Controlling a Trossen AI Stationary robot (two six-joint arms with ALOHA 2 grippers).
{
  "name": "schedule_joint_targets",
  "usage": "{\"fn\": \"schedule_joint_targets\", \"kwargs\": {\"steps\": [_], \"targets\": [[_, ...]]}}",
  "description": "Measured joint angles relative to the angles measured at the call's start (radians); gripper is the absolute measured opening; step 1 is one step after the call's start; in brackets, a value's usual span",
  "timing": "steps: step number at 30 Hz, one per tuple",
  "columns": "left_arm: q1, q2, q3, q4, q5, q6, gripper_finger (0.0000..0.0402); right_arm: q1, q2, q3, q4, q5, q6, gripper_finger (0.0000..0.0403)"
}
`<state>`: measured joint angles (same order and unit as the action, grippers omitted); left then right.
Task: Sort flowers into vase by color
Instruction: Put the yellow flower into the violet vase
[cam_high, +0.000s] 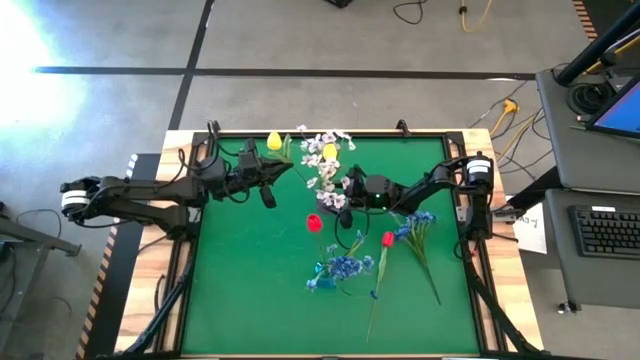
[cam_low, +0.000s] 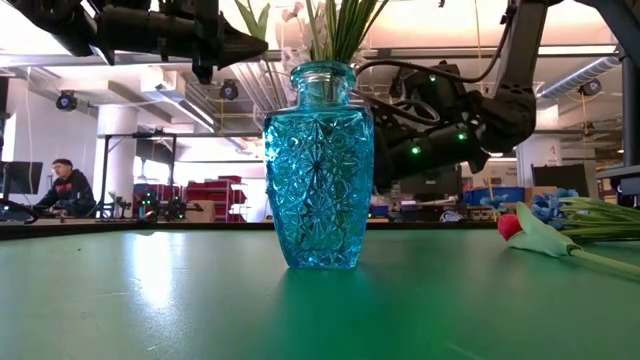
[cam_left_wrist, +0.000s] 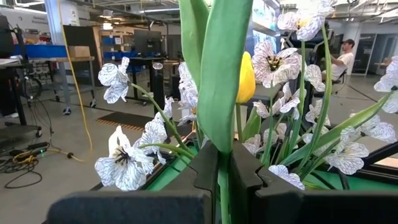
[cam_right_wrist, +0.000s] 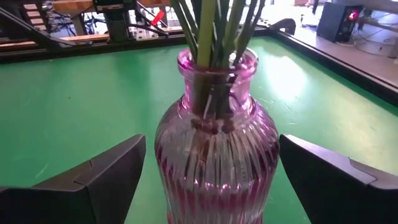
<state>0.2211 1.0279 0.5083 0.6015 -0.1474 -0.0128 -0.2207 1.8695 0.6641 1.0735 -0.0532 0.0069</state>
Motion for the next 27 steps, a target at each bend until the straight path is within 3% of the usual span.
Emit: {"fn": "schedule_joint_targets", "kwargs": {"steps": [17,27], "targets": [[0.0,0.001,0.0,0.001,0.0,-0.006,0.0,0.0,0.001,0.032,-0.02,-0.009,-0.037,0.0357],[0.0,0.001,0.0,0.002,0.0,-0.006,0.0,0.0,0.001,0.042,-0.025,-0.026,-0.048,0.0299]]}}
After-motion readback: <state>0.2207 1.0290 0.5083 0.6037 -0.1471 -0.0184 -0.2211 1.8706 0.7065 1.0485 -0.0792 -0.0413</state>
